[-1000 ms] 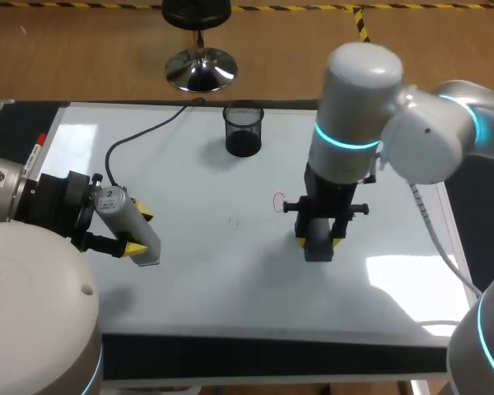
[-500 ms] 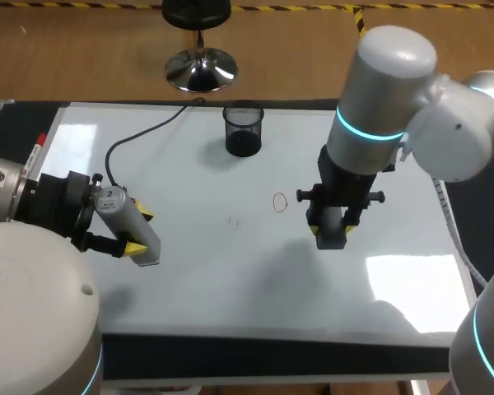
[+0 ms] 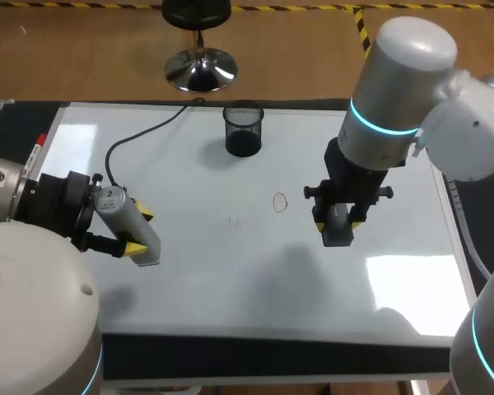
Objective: Pick up the inspection probe, press it on each red-marked spot on the whiteboard one by one, put down the probe, pick up the eraser, and wipe off all the red marks.
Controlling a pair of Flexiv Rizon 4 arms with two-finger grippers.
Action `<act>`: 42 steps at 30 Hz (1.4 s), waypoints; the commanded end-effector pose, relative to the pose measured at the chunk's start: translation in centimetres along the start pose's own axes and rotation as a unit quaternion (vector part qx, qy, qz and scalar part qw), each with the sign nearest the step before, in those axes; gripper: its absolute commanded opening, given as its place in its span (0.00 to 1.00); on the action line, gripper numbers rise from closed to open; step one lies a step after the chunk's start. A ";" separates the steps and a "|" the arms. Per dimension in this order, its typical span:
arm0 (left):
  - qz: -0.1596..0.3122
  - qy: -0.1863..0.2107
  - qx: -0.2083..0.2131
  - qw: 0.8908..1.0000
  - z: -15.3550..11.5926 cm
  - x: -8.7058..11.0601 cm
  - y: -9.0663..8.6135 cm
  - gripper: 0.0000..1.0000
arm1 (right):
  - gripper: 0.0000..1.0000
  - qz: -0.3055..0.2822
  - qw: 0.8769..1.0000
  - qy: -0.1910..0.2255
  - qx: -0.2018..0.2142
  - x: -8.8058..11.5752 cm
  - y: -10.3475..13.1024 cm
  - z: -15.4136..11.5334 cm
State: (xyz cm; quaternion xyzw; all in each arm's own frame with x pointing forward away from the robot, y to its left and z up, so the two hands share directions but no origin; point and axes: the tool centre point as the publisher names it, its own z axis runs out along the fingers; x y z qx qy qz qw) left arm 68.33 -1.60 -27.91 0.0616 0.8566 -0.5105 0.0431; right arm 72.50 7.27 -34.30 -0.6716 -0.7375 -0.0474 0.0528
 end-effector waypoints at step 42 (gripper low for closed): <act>0.002 -0.002 0.000 1.000 0.0 0.1 -0.1 0.00 | 0.00 0.038 0.999 -0.012 -0.012 -6.6 2.7 -2.4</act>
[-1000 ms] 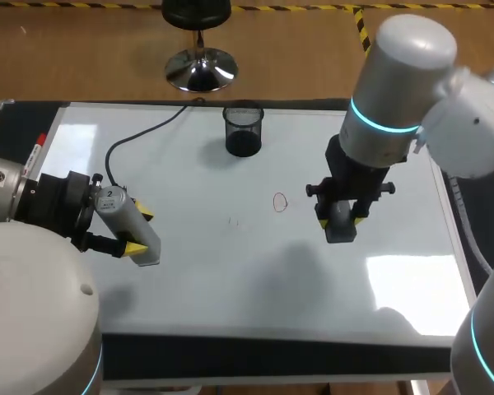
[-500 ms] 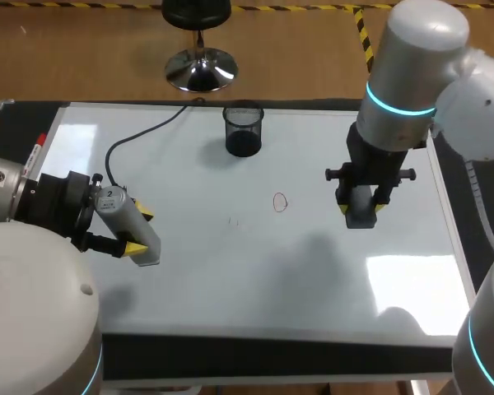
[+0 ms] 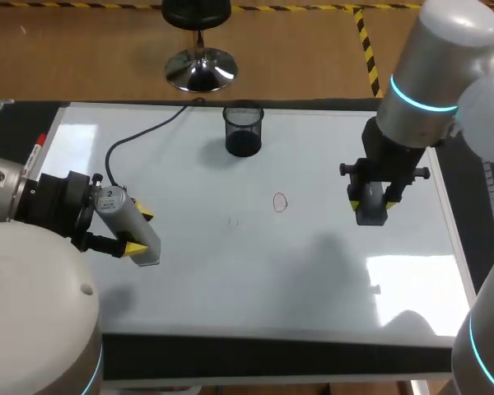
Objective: Pick up the inspection probe, press it on each red-marked spot on the whiteboard one by one, put down the probe, pick up the eraser, and wipe off all the red marks.
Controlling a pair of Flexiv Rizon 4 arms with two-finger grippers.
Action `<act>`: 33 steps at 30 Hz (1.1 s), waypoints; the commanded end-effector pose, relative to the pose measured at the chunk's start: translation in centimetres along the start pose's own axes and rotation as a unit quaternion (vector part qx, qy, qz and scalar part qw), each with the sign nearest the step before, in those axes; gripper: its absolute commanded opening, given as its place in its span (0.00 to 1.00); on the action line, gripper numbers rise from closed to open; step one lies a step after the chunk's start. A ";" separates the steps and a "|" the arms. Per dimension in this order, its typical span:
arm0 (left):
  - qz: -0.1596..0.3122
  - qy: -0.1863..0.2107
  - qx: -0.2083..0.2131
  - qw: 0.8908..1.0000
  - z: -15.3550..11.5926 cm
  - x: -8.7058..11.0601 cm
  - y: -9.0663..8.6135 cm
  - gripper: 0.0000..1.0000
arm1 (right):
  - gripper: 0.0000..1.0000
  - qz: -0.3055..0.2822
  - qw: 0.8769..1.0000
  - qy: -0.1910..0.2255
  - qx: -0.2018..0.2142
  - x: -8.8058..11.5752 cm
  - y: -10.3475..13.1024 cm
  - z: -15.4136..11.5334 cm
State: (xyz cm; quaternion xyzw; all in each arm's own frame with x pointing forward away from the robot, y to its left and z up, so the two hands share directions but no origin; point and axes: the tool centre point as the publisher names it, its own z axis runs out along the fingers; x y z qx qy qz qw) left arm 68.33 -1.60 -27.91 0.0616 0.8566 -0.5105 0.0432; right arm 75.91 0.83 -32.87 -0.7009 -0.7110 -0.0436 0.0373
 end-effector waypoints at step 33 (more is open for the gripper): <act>-0.003 0.042 -0.010 0.999 3.6 -7.4 -0.6 0.00 | 0.00 -0.001 1.000 0.002 -0.002 -0.2 -0.1 -0.1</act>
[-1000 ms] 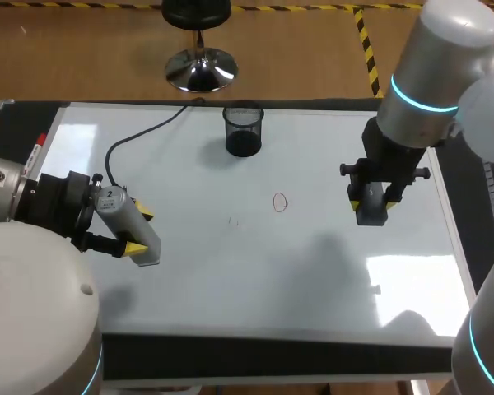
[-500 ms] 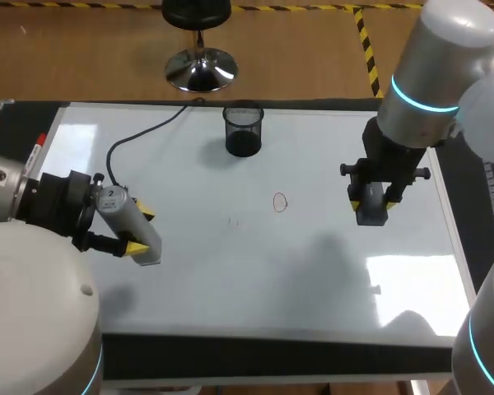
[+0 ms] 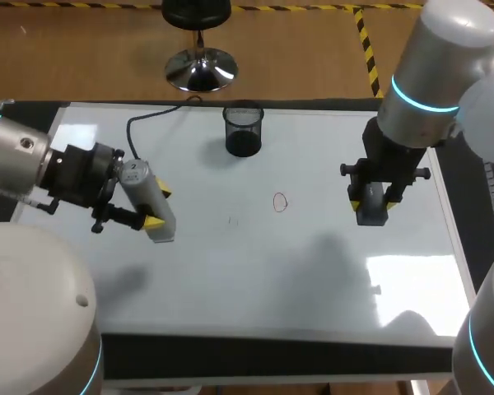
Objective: Pick up the inspection probe, press it on each red-marked spot on the whiteboard one by one, put down the probe, pick up the eraser, and wipe off all the red marks.
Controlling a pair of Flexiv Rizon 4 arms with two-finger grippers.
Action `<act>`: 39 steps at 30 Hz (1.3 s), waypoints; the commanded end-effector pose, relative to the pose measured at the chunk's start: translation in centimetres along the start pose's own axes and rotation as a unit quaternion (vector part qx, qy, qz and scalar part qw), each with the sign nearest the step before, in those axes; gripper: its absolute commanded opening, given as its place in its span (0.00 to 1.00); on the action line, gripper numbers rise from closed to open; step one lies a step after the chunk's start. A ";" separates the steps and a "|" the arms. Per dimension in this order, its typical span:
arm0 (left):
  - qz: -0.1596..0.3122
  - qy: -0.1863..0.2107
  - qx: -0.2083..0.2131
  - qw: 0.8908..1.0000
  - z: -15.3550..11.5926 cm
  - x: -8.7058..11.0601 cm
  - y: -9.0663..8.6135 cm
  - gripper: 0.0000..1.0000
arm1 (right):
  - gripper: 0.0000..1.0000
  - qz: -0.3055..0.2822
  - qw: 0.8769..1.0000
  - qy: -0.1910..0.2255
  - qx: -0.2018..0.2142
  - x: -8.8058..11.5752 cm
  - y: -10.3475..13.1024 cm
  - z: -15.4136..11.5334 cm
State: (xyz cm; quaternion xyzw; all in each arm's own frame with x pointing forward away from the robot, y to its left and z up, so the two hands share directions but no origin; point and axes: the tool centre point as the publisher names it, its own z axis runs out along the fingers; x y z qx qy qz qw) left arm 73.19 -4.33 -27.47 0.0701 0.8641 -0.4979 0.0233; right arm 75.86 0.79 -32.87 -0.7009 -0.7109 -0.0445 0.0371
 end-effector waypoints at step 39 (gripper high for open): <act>0.005 0.078 0.001 0.997 10.3 -10.8 -0.6 0.00 | 0.00 -0.001 1.000 0.001 -0.001 -0.1 -0.1 -0.1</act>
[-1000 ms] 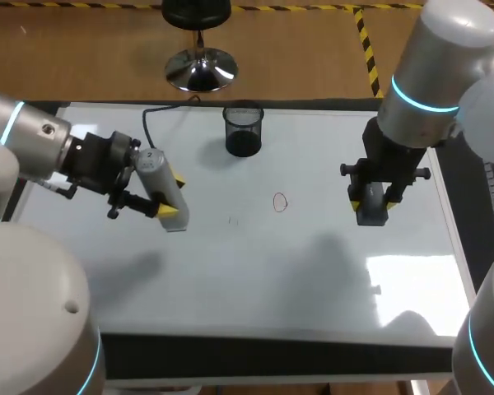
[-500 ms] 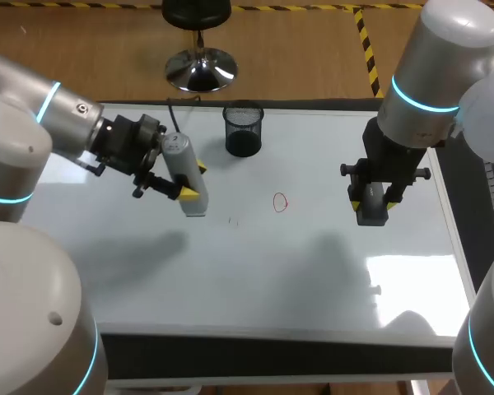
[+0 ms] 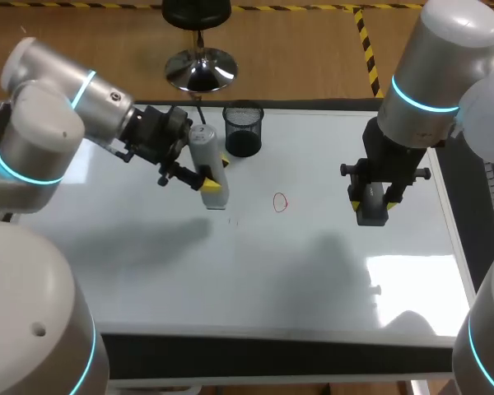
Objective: Pick up the inspection probe, press it on each red-marked spot on the whiteboard one by one, put down the probe, pick up the eraser, and wipe off all the red marks.
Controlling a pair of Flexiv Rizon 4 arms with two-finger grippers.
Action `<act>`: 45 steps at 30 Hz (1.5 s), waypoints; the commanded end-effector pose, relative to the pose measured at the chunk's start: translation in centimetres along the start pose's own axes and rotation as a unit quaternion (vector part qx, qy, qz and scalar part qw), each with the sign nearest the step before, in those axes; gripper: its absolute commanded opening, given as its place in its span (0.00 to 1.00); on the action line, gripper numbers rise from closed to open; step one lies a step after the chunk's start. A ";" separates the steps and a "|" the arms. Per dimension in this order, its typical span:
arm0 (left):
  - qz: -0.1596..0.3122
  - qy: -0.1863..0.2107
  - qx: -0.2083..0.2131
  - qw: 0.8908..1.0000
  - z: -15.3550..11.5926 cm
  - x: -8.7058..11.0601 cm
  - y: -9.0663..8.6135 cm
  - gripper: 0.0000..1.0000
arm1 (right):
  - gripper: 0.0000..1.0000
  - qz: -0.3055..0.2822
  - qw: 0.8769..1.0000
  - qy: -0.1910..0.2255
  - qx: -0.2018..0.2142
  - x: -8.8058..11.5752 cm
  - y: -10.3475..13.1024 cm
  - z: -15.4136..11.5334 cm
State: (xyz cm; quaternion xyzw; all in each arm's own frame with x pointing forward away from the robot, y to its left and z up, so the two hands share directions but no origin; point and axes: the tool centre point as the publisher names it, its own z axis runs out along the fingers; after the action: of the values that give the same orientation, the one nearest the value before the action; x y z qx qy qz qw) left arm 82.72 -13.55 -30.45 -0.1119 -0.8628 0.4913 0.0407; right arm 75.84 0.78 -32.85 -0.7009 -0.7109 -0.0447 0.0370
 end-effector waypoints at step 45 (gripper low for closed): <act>-0.029 0.034 -0.039 0.998 10.9 -6.2 -3.3 0.00 | 0.00 -0.001 1.000 0.001 -0.001 -0.1 -0.1 0.0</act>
State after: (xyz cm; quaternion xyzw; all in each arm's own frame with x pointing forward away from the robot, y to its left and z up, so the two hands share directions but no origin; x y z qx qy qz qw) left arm 85.82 -25.01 -32.37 -0.1034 -0.8832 0.4509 0.0772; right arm 75.83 0.78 -32.86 -0.7009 -0.7109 -0.0447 0.0370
